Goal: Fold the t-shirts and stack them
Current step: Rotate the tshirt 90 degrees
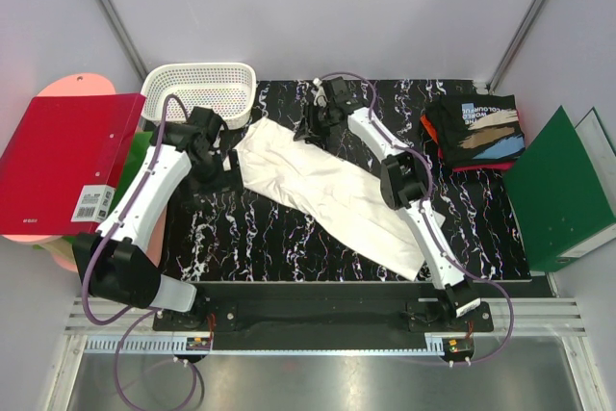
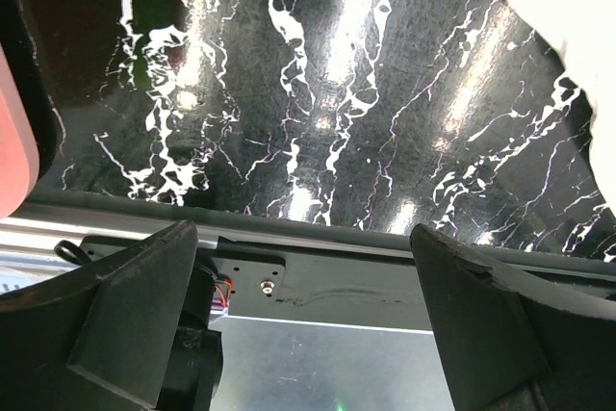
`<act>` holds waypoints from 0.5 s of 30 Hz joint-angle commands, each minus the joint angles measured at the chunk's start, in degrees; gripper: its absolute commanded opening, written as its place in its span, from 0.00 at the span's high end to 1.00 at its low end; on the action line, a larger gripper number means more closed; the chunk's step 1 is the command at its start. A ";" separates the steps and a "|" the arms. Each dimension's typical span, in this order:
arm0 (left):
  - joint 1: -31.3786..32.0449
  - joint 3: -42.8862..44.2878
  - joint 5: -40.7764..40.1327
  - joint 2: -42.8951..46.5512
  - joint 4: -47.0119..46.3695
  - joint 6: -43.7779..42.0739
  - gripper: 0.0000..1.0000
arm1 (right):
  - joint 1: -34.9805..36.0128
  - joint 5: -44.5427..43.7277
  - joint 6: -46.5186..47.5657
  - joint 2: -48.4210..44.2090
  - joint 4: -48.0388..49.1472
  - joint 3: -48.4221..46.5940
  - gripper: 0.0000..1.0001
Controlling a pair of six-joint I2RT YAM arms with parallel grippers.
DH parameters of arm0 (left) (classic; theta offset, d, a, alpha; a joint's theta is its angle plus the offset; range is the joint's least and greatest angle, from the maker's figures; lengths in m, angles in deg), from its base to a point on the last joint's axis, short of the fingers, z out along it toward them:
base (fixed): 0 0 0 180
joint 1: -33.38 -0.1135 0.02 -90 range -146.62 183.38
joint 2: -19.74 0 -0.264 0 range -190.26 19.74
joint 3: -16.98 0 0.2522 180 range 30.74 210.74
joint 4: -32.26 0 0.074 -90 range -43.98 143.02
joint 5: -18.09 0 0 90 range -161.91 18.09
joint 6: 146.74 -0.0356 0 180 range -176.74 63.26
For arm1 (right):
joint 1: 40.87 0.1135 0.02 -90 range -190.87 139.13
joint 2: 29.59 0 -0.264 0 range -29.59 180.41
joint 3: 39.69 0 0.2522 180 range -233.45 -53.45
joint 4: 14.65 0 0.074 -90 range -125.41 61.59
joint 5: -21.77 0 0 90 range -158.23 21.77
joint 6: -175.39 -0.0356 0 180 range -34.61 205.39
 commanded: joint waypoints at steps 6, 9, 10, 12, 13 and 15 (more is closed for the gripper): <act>0.04 3.17 -2.57 1.21 2.32 -0.76 0.01 | -0.42 -1.05 -0.49 1.90 -2.19 -0.02 1.00; 0.04 2.55 -2.57 1.74 2.40 -0.59 0.01 | -1.56 -6.05 -0.66 0.49 -2.01 0.86 1.00; 0.04 2.20 -2.48 2.08 2.41 -0.59 0.01 | -1.91 -8.41 -0.84 0.40 -2.01 0.77 1.00; 0.04 1.85 -2.48 2.26 2.40 -0.50 0.01 | -3.32 -10.54 -1.80 -0.12 -1.66 0.60 1.00; 0.04 1.59 -2.39 2.44 2.41 -0.41 0.01 | -3.85 -12.98 -2.24 -0.21 -1.57 0.51 1.00; 0.04 1.32 -2.22 2.62 2.32 -0.33 0.01 | -5.42 -15.37 -2.86 -0.65 -1.22 0.42 1.00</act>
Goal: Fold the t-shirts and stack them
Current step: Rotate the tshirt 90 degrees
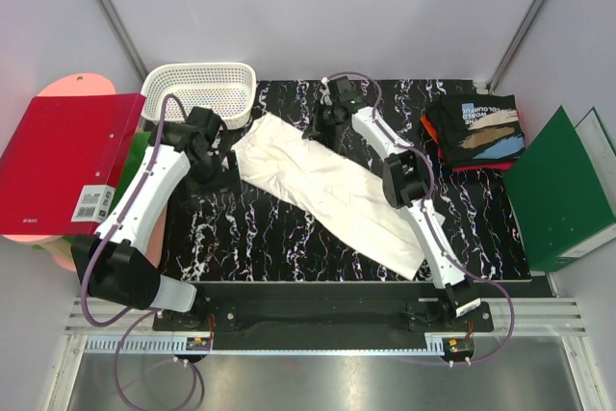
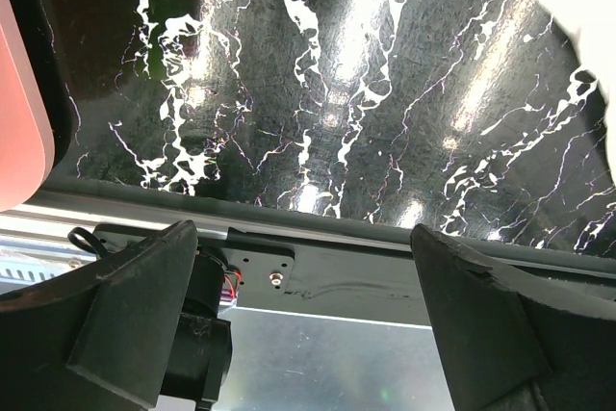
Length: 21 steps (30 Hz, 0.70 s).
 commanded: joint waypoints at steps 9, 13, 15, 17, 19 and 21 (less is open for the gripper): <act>0.21 -1.72 1.43 3.06 -1.12 0.77 0.01 | -11.67 -23.14 -2.70 -2.58 -0.96 0.42 1.00; 2.14 -4.10 6.18 2.62 -4.98 2.52 0.01 | -15.71 -29.29 -4.80 -4.59 -1.22 1.04 1.00; 5.39 -5.59 9.26 1.83 -8.31 4.45 0.01 | -16.77 -31.66 -5.25 -5.57 -1.48 1.65 1.00; 9.41 -6.30 12.76 -0.63 -12.78 5.95 0.01 | -17.83 -31.77 -4.64 -6.53 -1.84 1.74 0.95; 11.89 -6.74 16.19 -4.66 -16.31 8.41 0.01 | -18.18 -30.62 -3.58 -7.76 -3.49 1.83 0.68; 15.06 -7.00 22.43 -9.13 -23.68 11.91 0.01 | -18.18 -30.45 -1.48 -9.25 -5.17 2.53 0.54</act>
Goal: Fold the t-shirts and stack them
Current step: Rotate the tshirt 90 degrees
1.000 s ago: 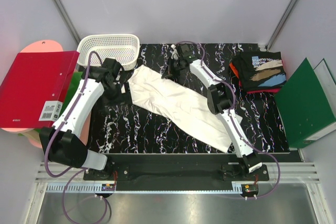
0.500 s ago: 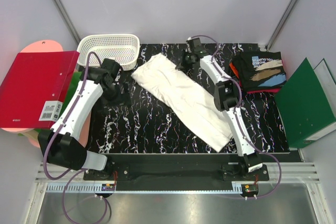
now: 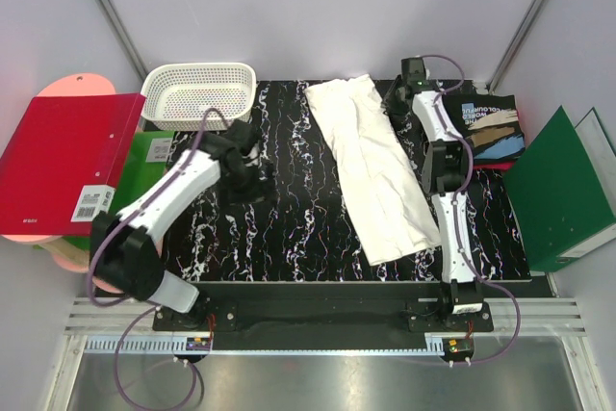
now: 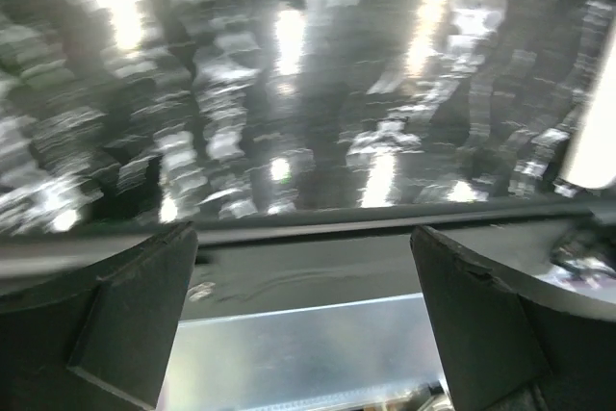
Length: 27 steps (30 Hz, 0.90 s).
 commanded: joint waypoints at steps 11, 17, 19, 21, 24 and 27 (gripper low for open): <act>20.51 7.49 29.00 -28.08 -49.12 27.81 0.01 | -0.42 -8.35 11.11 -37.15 -7.28 23.21 0.35; 25.97 8.89 31.12 -33.98 -52.40 34.41 0.02 | -2.70 -10.46 12.43 -45.86 -8.42 24.27 0.27; 26.77 9.33 30.59 -34.86 -48.29 34.86 0.03 | -3.66 -10.63 12.52 -47.09 -9.12 23.74 0.26; 27.73 9.07 30.15 -34.60 -46.77 34.77 0.03 | -5.16 -10.28 12.35 -47.97 -9.48 23.65 0.26; 28.53 7.93 29.10 -33.46 -44.92 34.94 0.03 | -5.87 -9.93 11.73 -49.29 -9.74 24.35 0.26; 29.31 6.26 27.96 -32.05 -43.86 34.95 0.03 | -7.43 -9.23 11.56 -50.17 -10.09 25.58 0.26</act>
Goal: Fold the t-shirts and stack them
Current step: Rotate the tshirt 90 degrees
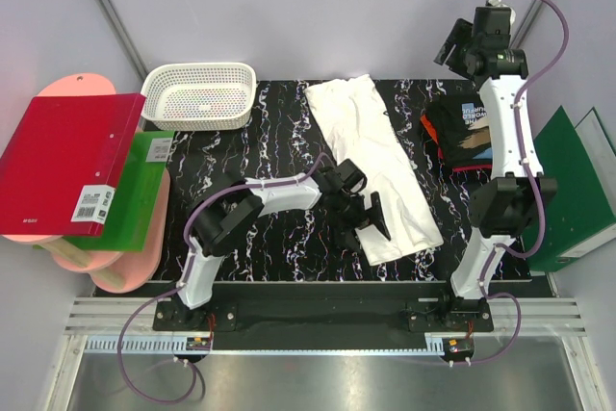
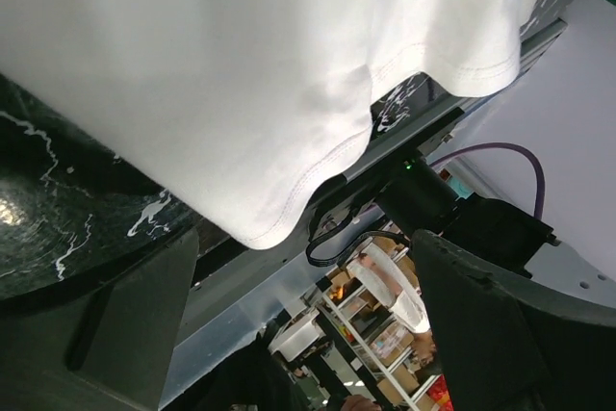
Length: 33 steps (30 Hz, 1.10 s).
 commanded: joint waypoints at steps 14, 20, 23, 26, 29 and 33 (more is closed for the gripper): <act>4.38 -1.26 2.13 -6.26 2.74 1.33 1.00 | -2.38 2.50 0.10 -6.04 -1.74 6.66 0.25; 2.36 -9.42 -0.50 -0.83 2.92 0.81 1.00 | -2.38 5.84 -0.34 -10.78 -1.74 11.84 0.26; 0.25 -15.84 -1.56 3.82 3.00 -0.16 1.00 | -2.38 6.46 -0.77 -13.50 -1.83 16.76 0.26; -1.51 -21.81 -2.53 8.49 3.18 -1.39 1.00 | -2.38 9.44 -1.30 -16.05 -2.09 23.25 0.26; -2.74 -25.60 -3.67 12.54 5.71 -3.06 1.00 | -2.38 12.34 -2.01 -18.51 -2.45 28.61 0.26; -3.71 -28.59 -5.68 17.19 9.50 -4.99 1.00 | -2.38 18.83 -3.93 -20.98 -4.03 35.39 0.27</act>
